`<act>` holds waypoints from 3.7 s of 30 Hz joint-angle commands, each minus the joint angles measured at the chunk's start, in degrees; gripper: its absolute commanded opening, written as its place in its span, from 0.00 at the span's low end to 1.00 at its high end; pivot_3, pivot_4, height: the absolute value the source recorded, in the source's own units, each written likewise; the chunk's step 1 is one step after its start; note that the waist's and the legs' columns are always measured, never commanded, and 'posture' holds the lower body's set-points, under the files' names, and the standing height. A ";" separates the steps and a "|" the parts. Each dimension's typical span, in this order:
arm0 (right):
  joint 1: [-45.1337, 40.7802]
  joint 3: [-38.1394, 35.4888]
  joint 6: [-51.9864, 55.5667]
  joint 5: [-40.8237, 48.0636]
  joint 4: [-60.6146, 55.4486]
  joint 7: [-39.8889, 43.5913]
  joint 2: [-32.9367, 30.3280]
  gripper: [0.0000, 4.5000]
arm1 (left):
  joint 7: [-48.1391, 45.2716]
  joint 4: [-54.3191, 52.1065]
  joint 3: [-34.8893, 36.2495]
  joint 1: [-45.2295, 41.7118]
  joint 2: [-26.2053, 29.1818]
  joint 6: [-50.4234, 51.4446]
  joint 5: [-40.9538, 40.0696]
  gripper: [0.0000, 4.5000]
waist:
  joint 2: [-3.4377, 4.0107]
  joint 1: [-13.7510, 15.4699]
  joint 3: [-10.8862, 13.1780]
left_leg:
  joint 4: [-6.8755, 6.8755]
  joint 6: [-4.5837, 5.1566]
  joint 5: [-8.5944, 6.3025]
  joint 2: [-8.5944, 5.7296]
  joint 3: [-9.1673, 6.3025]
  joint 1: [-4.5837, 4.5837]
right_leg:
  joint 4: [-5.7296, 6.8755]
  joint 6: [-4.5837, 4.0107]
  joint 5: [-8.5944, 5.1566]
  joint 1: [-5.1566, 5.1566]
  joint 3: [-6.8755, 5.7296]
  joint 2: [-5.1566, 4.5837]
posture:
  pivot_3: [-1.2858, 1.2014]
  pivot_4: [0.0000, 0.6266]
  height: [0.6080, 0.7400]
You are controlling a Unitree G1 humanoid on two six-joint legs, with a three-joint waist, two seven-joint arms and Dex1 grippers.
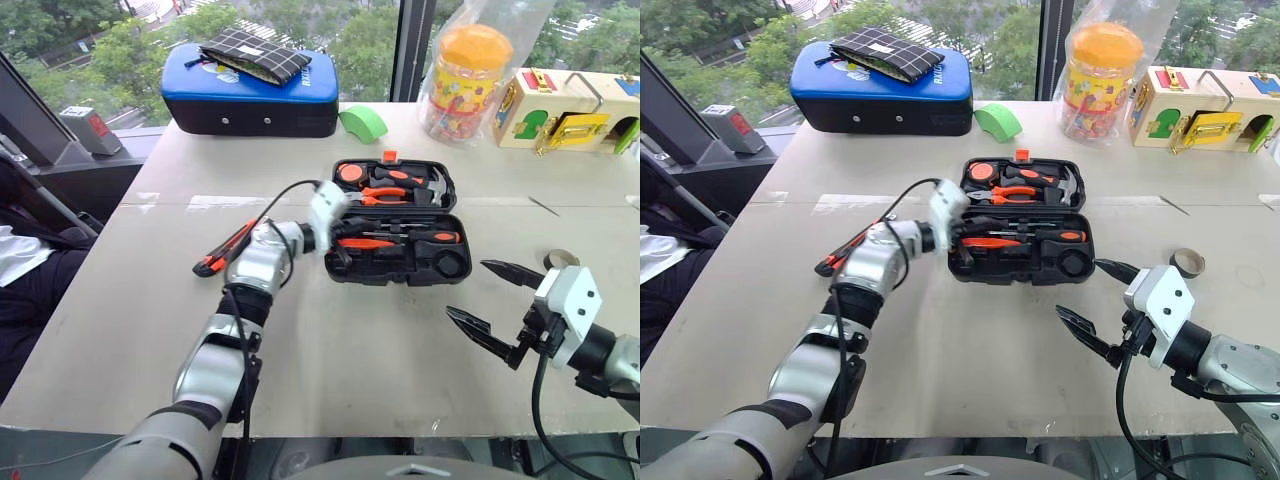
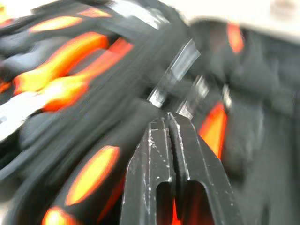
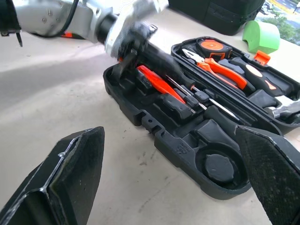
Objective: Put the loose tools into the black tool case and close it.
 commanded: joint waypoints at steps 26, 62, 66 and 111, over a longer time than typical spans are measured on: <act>-5.43 1.57 -5.63 -0.44 0.77 6.66 -1.32 1.00 | -21.51 11.95 -1.37 3.04 28.70 -17.90 6.24 0.35 | 0.17 0.90 0.13 | -0.22 0.01 -0.02 -0.08 -0.04 0.03 | -0.14 -0.03 0.01 -0.06 0.00 -0.15 | 0.52 0.24 1.00; 21.85 -21.05 -12.47 -0.68 -4.49 9.99 4.80 1.00 | -24.74 -10.73 -26.76 -3.68 11.86 -9.77 17.27 0.58 | 0.22 -0.23 0.16 | -0.11 0.08 -0.06 0.01 0.09 0.09 | -0.09 -0.01 0.00 0.04 0.23 0.04 | 0.52 0.24 1.00; 21.85 -20.22 -12.49 -1.11 -4.73 9.58 5.06 1.00 | -26.04 -10.85 -22.68 -6.00 10.95 -5.73 13.15 0.93 | 0.22 -0.23 0.16 | -0.12 0.08 -0.06 -0.01 0.08 0.08 | -0.11 0.00 -0.01 0.04 0.21 0.04 | 0.52 0.24 1.00; 15.13 -16.67 -7.79 -0.50 -3.07 8.69 1.00 1.00 | -15.97 -15.88 -13.94 4.71 6.73 9.49 0.71 0.00 | 0.24 0.83 0.04 | -0.02 -0.06 0.03 -0.05 0.04 0.05 | -0.11 -0.01 0.00 0.08 0.15 -0.06 | 0.52 0.24 1.00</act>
